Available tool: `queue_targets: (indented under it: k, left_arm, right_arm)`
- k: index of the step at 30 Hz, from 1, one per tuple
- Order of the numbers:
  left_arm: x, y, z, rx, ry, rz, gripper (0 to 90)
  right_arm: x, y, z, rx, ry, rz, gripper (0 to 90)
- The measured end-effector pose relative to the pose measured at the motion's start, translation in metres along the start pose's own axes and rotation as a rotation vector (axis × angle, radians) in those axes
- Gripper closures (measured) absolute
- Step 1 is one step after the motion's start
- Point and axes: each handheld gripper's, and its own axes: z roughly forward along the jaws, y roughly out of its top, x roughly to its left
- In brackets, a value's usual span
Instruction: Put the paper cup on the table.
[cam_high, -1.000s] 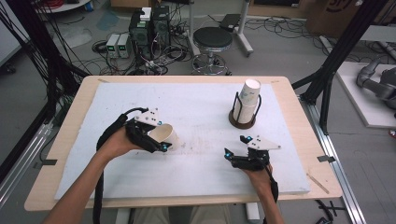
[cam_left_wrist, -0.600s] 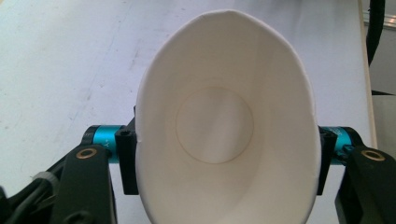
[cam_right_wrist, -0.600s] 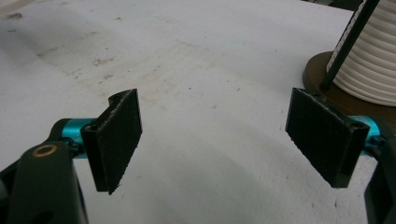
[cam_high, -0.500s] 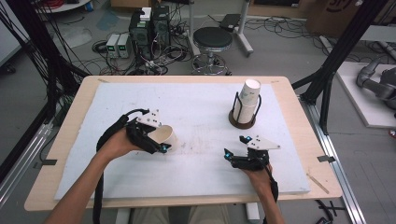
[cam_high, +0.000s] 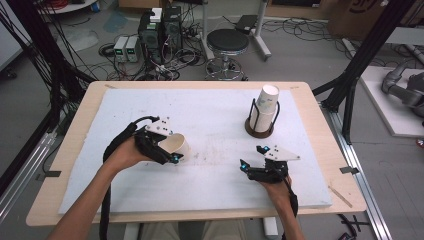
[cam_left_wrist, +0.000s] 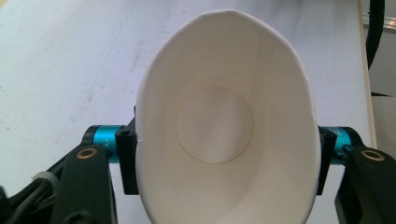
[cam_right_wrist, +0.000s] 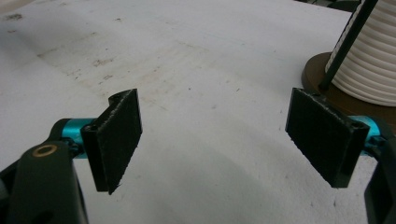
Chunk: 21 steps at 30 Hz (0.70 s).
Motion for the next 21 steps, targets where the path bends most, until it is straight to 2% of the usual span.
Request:
queue_targets:
  k: [4,12,21]
  left_arm:
    - [0.001,0.000,0.001,-0.002,-0.001,-0.012,34.3]
    - [0.001,0.000,0.005,0.009,0.001,-0.004,34.3]
    - [0.004,0.001,0.016,0.046,-0.015,0.003,34.3]
  right_arm:
    - [0.000,0.000,0.000,0.004,-0.004,-0.004,18.9]
    - [0.000,0.000,0.000,0.003,-0.002,-0.011,18.9]
    - [0.002,-0.001,-0.001,0.000,0.000,-0.019,18.9]
